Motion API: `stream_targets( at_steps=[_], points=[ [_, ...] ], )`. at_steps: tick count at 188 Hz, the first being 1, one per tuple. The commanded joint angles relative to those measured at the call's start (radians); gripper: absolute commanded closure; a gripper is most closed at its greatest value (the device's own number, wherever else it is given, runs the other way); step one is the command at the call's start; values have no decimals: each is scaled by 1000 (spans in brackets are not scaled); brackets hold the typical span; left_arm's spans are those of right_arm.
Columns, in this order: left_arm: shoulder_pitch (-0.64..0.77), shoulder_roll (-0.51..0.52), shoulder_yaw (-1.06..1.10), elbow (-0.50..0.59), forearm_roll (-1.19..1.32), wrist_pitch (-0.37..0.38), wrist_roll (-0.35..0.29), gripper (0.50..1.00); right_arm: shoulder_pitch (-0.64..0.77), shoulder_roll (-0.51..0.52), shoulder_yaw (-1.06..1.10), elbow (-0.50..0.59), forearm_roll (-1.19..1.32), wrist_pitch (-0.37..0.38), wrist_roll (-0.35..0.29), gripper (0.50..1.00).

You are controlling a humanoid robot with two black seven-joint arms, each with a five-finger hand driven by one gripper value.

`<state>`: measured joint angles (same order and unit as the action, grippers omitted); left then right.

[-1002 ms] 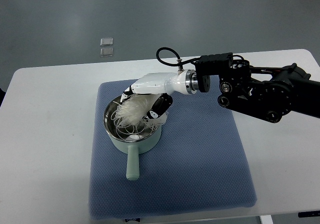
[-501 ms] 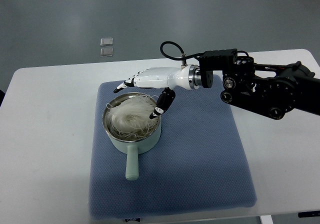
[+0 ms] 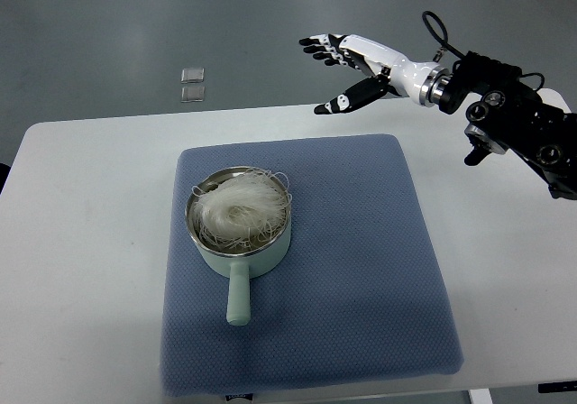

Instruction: Put vermicelli into pot with right hand

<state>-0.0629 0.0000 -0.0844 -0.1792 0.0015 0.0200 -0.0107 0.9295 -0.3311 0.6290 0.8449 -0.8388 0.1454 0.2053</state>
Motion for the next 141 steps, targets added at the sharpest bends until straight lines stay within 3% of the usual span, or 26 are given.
stream_targets(
  at_steps=[1,61,141],
  points=[
    [0,0,0,0,0,0,0,500,-66,1,81,-36,187,-50,-38,587],
    [0,0,0,1,0,0,0,500,-172,4,112,-44,596,-138,-44,585],
    [0,0,-2,1,0,0,0,500,-199,21,110,-46,626,-168,-30,581]
  ],
)
